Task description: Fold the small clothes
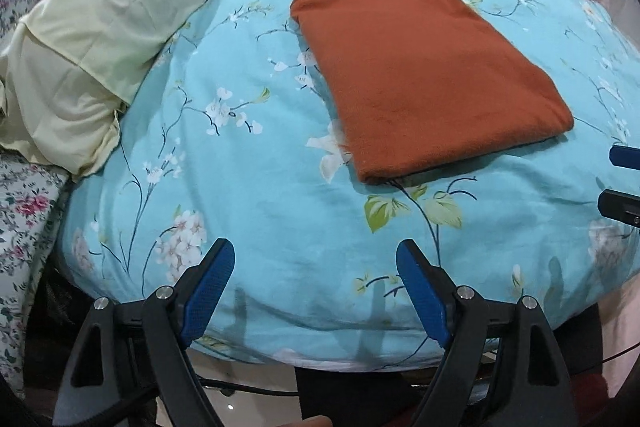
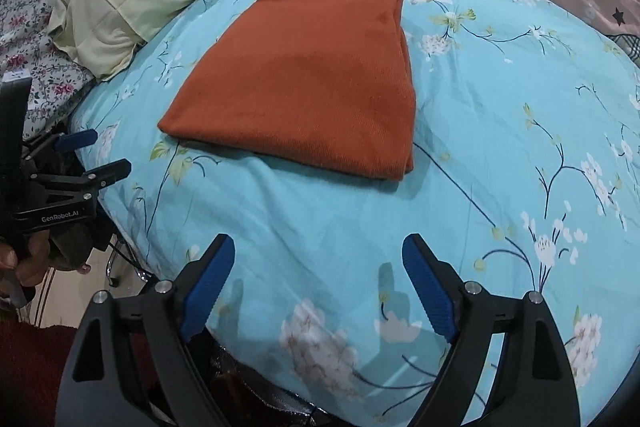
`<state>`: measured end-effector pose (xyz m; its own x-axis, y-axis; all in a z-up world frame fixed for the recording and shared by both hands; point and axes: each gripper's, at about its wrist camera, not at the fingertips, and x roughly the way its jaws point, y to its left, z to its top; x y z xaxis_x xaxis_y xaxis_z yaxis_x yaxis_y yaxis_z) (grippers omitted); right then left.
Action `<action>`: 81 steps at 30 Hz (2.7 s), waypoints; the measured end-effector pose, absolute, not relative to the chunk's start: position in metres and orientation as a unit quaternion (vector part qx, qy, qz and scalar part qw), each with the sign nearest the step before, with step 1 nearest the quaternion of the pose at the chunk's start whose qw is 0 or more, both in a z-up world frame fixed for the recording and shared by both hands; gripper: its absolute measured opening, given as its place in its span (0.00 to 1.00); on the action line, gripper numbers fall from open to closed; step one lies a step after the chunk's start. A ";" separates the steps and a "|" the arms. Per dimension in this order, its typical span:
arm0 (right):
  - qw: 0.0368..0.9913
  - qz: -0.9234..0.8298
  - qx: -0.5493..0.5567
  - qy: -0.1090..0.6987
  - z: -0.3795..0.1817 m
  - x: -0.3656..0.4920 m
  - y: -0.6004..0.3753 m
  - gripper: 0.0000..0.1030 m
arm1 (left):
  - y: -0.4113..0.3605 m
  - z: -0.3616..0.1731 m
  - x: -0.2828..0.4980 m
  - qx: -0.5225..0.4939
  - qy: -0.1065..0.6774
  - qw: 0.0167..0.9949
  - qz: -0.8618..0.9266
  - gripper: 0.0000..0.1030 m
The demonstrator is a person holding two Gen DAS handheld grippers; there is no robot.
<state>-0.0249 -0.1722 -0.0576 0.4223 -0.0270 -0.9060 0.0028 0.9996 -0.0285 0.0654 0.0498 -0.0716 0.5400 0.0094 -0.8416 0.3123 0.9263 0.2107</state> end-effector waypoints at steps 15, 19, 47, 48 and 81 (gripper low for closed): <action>0.850 -0.005 -0.036 0.526 -0.039 -0.032 -0.158 0.93 | 0.042 -0.052 0.058 0.196 0.448 0.868 -0.085 0.82; 0.850 -0.006 -0.035 0.526 -0.039 -0.032 -0.157 0.93 | 0.043 -0.052 0.058 0.195 0.448 0.868 -0.082 0.82; 0.851 0.001 -0.027 0.525 -0.037 -0.015 -0.159 0.94 | 0.041 -0.050 0.071 0.184 0.450 0.870 -0.082 0.83; 0.851 0.001 -0.028 0.525 -0.037 -0.014 -0.158 0.94 | 0.041 -0.050 0.071 0.184 0.449 0.870 -0.082 0.83; 0.851 0.003 -0.033 0.524 -0.036 -0.005 -0.152 0.95 | 0.039 -0.047 0.078 0.171 0.447 0.875 -0.071 0.83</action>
<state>-0.0050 -0.1519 -0.0363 0.4516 -0.0289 -0.8918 -0.0406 0.9978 -0.0528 0.0777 0.0388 -0.0471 0.5905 0.0279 -0.8066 0.2774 0.9315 0.2353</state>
